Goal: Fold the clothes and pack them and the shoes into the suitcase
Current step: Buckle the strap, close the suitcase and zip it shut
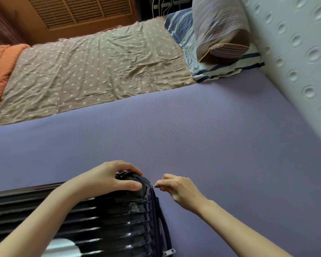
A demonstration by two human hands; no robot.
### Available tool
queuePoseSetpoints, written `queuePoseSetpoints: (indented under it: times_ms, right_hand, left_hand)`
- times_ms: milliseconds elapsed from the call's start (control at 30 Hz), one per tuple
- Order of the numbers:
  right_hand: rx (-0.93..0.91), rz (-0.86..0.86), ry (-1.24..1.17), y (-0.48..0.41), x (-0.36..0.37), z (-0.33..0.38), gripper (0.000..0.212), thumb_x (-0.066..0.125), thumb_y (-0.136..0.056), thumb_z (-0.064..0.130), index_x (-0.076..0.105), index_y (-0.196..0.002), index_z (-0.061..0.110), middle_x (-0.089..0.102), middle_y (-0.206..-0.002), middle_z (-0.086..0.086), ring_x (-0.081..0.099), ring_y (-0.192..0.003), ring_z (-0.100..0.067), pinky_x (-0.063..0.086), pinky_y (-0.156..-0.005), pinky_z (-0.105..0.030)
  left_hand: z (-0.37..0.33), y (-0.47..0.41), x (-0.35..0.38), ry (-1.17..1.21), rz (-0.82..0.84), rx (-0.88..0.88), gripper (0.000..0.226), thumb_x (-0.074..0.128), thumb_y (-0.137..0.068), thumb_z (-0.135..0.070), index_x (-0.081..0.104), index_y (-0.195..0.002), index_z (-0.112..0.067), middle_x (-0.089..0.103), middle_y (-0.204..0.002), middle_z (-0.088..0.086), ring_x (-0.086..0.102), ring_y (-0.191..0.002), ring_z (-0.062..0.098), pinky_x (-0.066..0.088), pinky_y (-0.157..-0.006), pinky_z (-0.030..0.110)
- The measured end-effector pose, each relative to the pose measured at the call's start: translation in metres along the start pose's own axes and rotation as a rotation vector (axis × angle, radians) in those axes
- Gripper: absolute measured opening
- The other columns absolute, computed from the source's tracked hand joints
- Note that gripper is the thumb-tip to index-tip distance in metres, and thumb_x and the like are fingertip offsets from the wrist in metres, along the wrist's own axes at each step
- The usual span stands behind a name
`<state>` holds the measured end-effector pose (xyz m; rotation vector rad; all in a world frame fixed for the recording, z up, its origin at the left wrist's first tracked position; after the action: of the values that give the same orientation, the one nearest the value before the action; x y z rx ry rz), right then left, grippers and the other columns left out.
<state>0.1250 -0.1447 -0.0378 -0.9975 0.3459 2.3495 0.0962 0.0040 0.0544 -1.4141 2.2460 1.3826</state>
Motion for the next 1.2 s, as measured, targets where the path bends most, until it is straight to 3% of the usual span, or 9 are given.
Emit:
queuePoseSetpoints:
  times_ms: [167, 233, 300, 433, 600, 767, 900, 1067, 1200]
  right_hand:
    - [-0.108, -0.036, 0.077, 0.012, -0.002, 0.000, 0.015, 0.058, -0.089, 0.016, 0.068, -0.096, 0.025, 0.061, -0.079, 0.010, 0.060, -0.066, -0.011, 0.043, -0.044, -0.024]
    - [-0.070, -0.010, 0.017, 0.024, 0.002, -0.007, 0.020, 0.050, -0.093, 0.030, 0.068, -0.100, 0.027, 0.063, -0.083, 0.010, 0.062, -0.072, -0.009, 0.047, -0.051, -0.026]
    - [-0.047, -0.028, -0.011, 0.031, 0.003, -0.008, 0.021, 0.051, -0.093, 0.030, 0.069, -0.103, 0.026, 0.063, -0.086, 0.010, 0.062, -0.075, -0.009, 0.048, -0.055, -0.027]
    - [-0.106, -0.059, 0.057, 0.035, 0.004, 0.002, 0.014, 0.056, -0.090, 0.022, 0.067, -0.098, 0.028, 0.062, -0.082, 0.011, 0.058, -0.072, -0.008, 0.041, -0.047, -0.021]
    - [-0.153, -0.029, 0.126, 0.068, 0.020, 0.014, 0.016, 0.049, -0.092, 0.022, 0.060, -0.098, 0.032, 0.058, -0.079, 0.013, 0.051, -0.069, -0.006, 0.037, -0.041, -0.021]
    - [-0.148, -0.021, 0.153, 0.098, 0.035, 0.024, 0.021, 0.051, -0.091, 0.013, 0.057, -0.098, 0.032, 0.056, -0.078, 0.013, 0.046, -0.069, -0.006, 0.033, -0.041, -0.020]
    - [-0.137, -0.026, 0.180, 0.112, 0.040, 0.034, 0.026, 0.057, -0.087, 0.008, 0.060, -0.095, 0.032, 0.056, -0.077, 0.014, 0.046, -0.068, -0.004, 0.025, -0.046, -0.015]
    - [-0.085, -0.099, 0.259, 0.122, 0.038, 0.041, 0.025, 0.044, -0.085, 0.015, 0.059, -0.091, 0.034, 0.056, -0.076, 0.015, 0.045, -0.069, -0.004, 0.021, -0.046, -0.014]
    - [0.008, -0.140, 0.156, 0.121, 0.037, 0.040, 0.019, 0.047, -0.090, 0.026, 0.064, -0.089, 0.033, 0.059, -0.079, 0.015, 0.051, -0.070, -0.002, 0.029, -0.049, -0.013]
  left_hand:
    - [0.003, 0.001, 0.001, -0.024, -0.016, 0.018, 0.041, 0.059, -0.069, -0.071, 0.061, -0.106, -0.052, 0.058, -0.110, -0.027, 0.052, -0.105, -0.009, 0.042, -0.097, 0.024]
    - [0.004, 0.000, 0.001, -0.037, -0.024, 0.022, 0.050, 0.056, -0.063, -0.079, 0.060, -0.105, -0.053, 0.058, -0.108, -0.027, 0.053, -0.104, -0.007, 0.043, -0.097, 0.026]
    - [0.004, 0.000, 0.002, -0.056, -0.034, 0.020, 0.060, 0.052, -0.055, -0.086, 0.060, -0.105, -0.053, 0.058, -0.108, -0.028, 0.052, -0.105, -0.007, 0.042, -0.097, 0.026]
    - [-0.007, 0.006, 0.005, -0.121, -0.085, 0.050, 0.050, 0.054, -0.064, -0.076, 0.056, -0.110, -0.054, 0.052, -0.118, -0.027, 0.045, -0.112, -0.009, 0.038, -0.103, 0.028]
    - [-0.017, 0.024, 0.026, -0.351, -0.201, 0.122, 0.086, 0.022, -0.050, -0.099, 0.045, -0.122, -0.058, 0.032, -0.139, -0.023, 0.024, -0.133, 0.002, 0.021, -0.113, 0.032]
    - [-0.016, 0.029, 0.037, -0.420, -0.322, 0.135, 0.094, 0.003, -0.048, -0.098, 0.035, -0.128, -0.059, 0.014, -0.154, -0.015, 0.002, -0.144, 0.008, -0.009, -0.115, 0.036]
    - [-0.021, 0.037, 0.046, -0.465, -0.369, 0.156, 0.075, 0.013, -0.063, -0.079, 0.041, -0.128, -0.055, 0.008, -0.157, -0.011, -0.007, -0.145, 0.010, -0.014, -0.114, 0.041]
    - [-0.024, 0.046, 0.050, -0.426, -0.476, 0.214, 0.064, 0.019, -0.072, -0.071, 0.053, -0.122, -0.048, 0.020, -0.154, -0.010, -0.001, -0.145, 0.013, -0.016, -0.113, 0.039]
    - [-0.025, 0.046, 0.053, -0.472, -0.496, 0.193, 0.066, 0.014, -0.071, -0.069, 0.051, -0.122, -0.048, 0.018, -0.154, -0.010, -0.004, -0.145, 0.013, -0.014, -0.115, 0.044]
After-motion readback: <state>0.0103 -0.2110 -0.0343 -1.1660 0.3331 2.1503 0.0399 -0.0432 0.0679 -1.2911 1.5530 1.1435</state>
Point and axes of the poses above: each hand's wrist, its own y-axis away from the middle knuckle, its own x-axis out of the palm, z = x × y, the point moved 8 cm from there along -y, towards the middle knuckle
